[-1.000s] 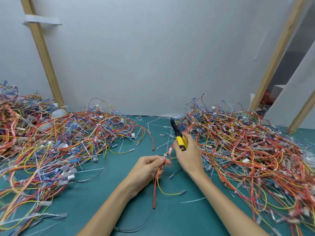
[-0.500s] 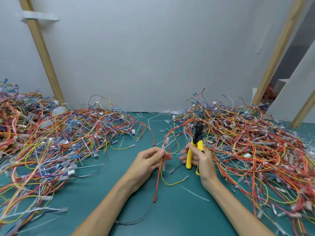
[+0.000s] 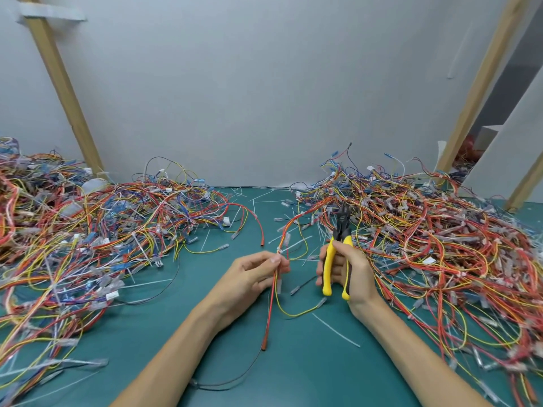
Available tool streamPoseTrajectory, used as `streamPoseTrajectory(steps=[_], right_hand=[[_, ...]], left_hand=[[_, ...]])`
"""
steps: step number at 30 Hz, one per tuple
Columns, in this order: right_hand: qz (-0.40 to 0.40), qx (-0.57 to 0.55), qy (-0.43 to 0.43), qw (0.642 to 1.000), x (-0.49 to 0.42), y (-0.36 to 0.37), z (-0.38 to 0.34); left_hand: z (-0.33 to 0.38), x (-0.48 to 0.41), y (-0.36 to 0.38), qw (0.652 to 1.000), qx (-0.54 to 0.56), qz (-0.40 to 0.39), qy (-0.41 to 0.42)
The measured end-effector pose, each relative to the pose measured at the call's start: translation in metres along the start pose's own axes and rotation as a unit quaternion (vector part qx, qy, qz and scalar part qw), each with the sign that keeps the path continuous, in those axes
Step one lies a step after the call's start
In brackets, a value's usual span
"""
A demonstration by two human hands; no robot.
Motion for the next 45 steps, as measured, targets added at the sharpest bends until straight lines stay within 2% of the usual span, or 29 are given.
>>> streamPoseTrajectory(steps=[6,8,10,11,14,16,18,23,27,30,35,40,45], right_hand=[[-0.050,0.049,-0.005,0.998,0.002,0.010,-0.001],[-0.042,0.078,-0.031,0.996,0.003,0.012,-0.004],[0.006,0.149,-0.072,0.986,0.003,0.006,-0.009],[0.041,0.223,-0.107,0.968,0.004,0.000,-0.015],[0.091,0.445,-0.192,0.870,0.010,-0.005,-0.036],[0.081,0.523,-0.210,0.822,0.011,-0.003,-0.043],[0.068,0.567,-0.224,0.790,0.009,-0.001,-0.046],[0.031,0.606,-0.232,0.760,0.007,0.002,-0.044],[-0.005,0.653,-0.203,0.730,0.007,0.008,-0.031],[-0.040,0.666,-0.179,0.723,0.006,0.013,-0.020],[-0.025,0.663,-0.200,0.721,0.009,0.015,-0.026],[-0.030,0.682,-0.213,0.699,0.012,0.022,-0.025],[-0.038,0.676,-0.205,0.706,0.015,0.027,-0.023]], left_hand=[[0.002,-0.002,-0.006,1.000,0.000,0.023,0.021],[0.004,-0.002,-0.010,0.999,0.008,0.038,0.029],[0.007,-0.002,-0.013,0.998,0.018,0.051,0.044],[0.008,-0.001,-0.014,0.997,0.020,0.055,0.052],[0.012,0.000,-0.015,0.995,0.032,0.062,0.073],[0.014,0.001,-0.016,0.992,0.055,0.072,0.086],[0.015,0.001,-0.018,0.990,0.059,0.083,0.095],[0.015,0.004,-0.020,0.988,0.047,0.110,0.100],[0.012,0.003,-0.024,0.986,0.043,0.129,0.095],[0.010,0.002,-0.022,0.988,0.022,0.124,0.085],[0.009,0.002,-0.017,0.989,-0.035,0.118,0.080],[0.008,0.002,-0.015,0.988,-0.064,0.114,0.076],[0.008,0.003,-0.009,0.991,-0.075,0.088,0.072]])
Point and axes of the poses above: each hand's wrist, its own x-axis away from the middle knuckle, its own y-axis out of the palm, z = x × y, the point moved 10 cm from there along -x, towards the middle knuckle, and after that the axes turned 2 degrees about x, right-handed, at the moved point
